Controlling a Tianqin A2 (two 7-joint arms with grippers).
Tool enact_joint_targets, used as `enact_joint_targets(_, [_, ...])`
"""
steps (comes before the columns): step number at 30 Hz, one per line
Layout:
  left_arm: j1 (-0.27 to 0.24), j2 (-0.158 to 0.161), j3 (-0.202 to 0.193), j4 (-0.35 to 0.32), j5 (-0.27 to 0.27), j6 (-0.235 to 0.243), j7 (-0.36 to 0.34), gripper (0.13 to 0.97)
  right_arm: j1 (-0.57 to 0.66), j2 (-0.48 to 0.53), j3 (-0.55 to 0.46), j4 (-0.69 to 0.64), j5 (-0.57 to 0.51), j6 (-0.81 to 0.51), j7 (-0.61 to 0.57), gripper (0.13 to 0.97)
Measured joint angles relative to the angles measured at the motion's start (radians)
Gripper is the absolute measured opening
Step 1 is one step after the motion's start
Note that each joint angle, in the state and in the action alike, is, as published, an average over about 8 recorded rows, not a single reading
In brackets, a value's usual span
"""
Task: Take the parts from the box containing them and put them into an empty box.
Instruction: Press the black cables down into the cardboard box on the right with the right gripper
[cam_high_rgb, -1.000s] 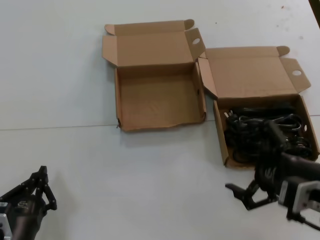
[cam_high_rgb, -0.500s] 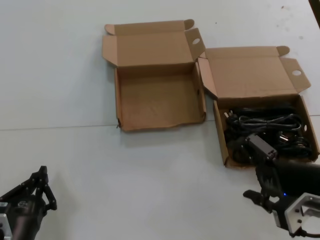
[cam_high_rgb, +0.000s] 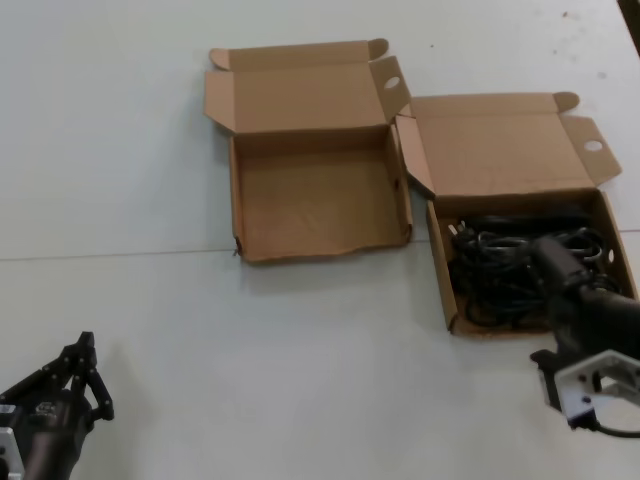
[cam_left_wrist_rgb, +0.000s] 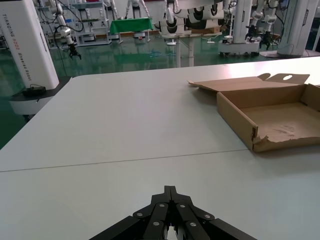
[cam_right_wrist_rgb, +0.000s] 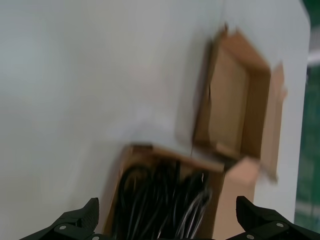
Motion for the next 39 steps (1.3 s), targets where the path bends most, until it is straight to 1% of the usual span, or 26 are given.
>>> enact_joint_targets(3, [0.000,0.000,0.000,0.000,0.000,0.000,0.000,0.156,-0.006,-0.110,0.100,0.013,-0.106,-0.071,0.000,0.966])
enact_joint_targets(5, [0.000,0.000,0.000,0.000,0.000,0.000,0.000,0.156,-0.005,-0.164,0.147,0.013,-0.155,-0.099,0.000,0.966])
enact_joint_targets(7, [0.000,0.000,0.000,0.000,0.000,0.000,0.000,0.156,-0.001,-0.199,0.176,0.006,-0.182,-0.108,0.000,0.966])
enact_joint_targets(10, [0.000,0.000,0.000,0.000,0.000,0.000,0.000,0.156,0.007,-0.225,0.200,-0.016,-0.190,-0.098,0.000,0.965])
enact_joint_targets(17, [0.000,0.000,0.000,0.000,0.000,0.000,0.000,0.156,0.041,-0.232,0.216,-0.098,-0.134,-0.021,0.000,0.962])
enact_joint_targets(26, [0.000,0.000,0.000,0.000,0.000,0.000,0.000,0.156,0.097,-0.190,0.193,-0.191,-0.041,0.052,0.000,0.905])
enact_joint_targets(34, [0.000,0.000,0.000,0.000,0.000,0.000,0.000,0.156,0.146,-0.170,0.172,-0.243,0.029,0.089,0.000,0.781])
enact_joint_targets(35, [0.000,0.000,0.000,0.000,0.000,0.000,0.000,0.156,0.151,-0.170,0.171,-0.249,0.036,0.092,0.000,0.781])
enact_joint_targets(39, [0.000,0.000,0.000,0.000,0.000,0.000,0.000,0.156,0.167,-0.171,0.168,-0.274,0.064,0.097,0.000,0.687])
